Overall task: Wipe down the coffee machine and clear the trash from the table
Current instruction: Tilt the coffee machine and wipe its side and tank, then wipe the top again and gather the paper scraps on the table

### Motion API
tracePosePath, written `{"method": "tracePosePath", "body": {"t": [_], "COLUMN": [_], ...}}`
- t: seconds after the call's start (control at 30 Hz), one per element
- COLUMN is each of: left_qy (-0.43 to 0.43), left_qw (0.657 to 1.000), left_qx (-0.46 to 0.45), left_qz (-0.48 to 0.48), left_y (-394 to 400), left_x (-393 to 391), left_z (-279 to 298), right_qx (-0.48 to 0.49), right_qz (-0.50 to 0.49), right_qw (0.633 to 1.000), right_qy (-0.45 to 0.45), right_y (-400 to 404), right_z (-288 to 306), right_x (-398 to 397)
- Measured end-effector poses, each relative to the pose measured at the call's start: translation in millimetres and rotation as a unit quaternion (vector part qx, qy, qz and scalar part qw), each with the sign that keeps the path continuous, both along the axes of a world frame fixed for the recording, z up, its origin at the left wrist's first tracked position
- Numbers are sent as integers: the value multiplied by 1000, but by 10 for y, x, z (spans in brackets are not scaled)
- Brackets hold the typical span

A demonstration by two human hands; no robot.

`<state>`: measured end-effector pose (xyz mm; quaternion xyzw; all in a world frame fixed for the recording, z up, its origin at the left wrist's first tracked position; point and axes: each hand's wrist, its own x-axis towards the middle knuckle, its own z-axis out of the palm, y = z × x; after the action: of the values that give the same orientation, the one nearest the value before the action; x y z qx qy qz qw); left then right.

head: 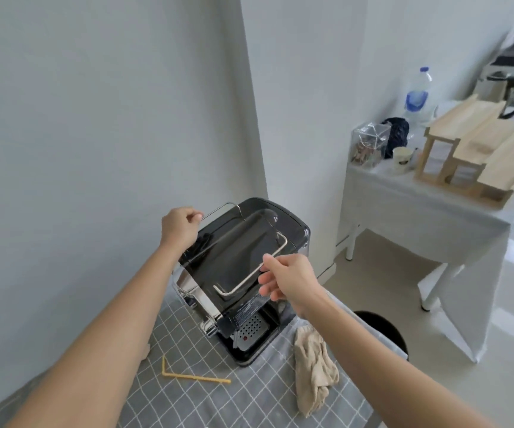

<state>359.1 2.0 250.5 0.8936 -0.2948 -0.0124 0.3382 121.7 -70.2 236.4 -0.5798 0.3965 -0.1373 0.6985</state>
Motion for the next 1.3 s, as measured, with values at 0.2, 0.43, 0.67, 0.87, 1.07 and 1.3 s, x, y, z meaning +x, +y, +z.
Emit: {"method": "tracePosePath", "body": {"t": [0.2, 0.43, 0.67, 0.87, 1.07, 1.3], "left_qy": [95, 231, 385, 396, 378, 382], "left_qw": [994, 966, 893, 867, 857, 852], "left_qx": [53, 58, -135, -197, -231, -227], "left_qz": [20, 102, 188, 228, 265, 277], "left_y": [-60, 24, 413, 537, 411, 330], "left_x": [108, 98, -357, -775, -859, -908], "left_z": [38, 181, 407, 370, 232, 86], "right_qx": [66, 1, -149, -244, -281, -274], "right_qz": [24, 57, 215, 301, 343, 364], "right_qw": [997, 998, 965, 922, 896, 890], "right_qy": [-43, -39, -26, -14, -13, -5], "right_y": [-53, -505, -1239, -1471, -1590, -1685], "right_z": [21, 122, 281, 301, 223, 60], "right_x": [34, 185, 683, 1146, 1309, 1325]}}
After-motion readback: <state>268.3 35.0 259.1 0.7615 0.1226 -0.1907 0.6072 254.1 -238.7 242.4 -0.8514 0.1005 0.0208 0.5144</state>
